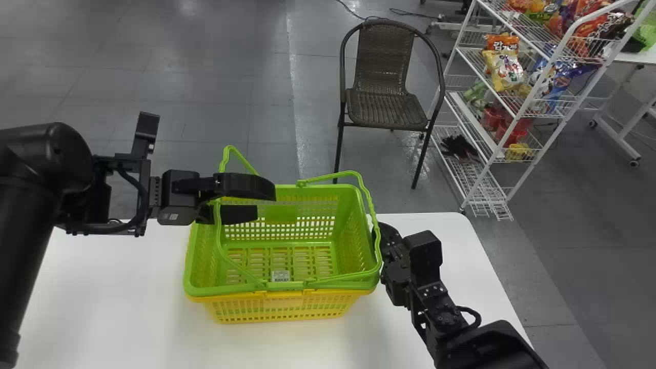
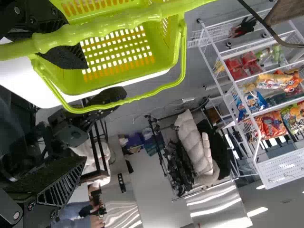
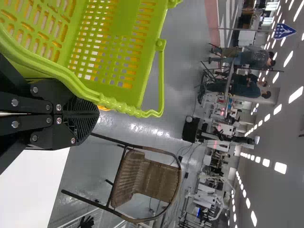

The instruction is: Grasp handle with right gripper to insert into left gripper then lift and swing left to center

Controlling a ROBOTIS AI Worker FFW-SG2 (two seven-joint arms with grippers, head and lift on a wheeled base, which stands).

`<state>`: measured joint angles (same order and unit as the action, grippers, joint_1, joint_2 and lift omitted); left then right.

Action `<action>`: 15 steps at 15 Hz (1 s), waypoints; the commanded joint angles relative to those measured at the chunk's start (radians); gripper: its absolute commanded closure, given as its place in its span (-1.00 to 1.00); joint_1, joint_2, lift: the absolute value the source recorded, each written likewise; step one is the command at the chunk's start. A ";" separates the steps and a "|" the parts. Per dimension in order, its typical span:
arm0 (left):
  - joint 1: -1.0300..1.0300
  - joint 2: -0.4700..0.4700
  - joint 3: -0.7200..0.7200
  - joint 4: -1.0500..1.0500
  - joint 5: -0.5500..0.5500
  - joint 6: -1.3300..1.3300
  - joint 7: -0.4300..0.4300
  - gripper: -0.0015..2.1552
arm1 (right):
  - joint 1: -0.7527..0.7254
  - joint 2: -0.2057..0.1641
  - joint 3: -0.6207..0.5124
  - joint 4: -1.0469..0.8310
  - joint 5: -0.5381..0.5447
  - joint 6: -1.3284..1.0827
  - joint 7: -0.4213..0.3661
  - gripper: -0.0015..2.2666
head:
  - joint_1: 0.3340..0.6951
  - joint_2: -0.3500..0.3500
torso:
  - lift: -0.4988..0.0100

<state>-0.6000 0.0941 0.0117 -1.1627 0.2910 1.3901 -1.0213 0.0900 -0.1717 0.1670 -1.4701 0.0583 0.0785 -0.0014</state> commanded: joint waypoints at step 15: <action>-0.001 -0.047 -0.019 0.002 -0.001 -0.065 0.015 -0.87 | -0.035 0.034 0.082 -0.047 0.002 0.059 -0.014 0.74 | 1.00 -0.38 | 0.96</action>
<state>-0.6013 0.0506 -0.0076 -1.1614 0.2898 1.3241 -1.0062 0.0604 -0.1395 0.2388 -1.5147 0.0593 0.1366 -0.0142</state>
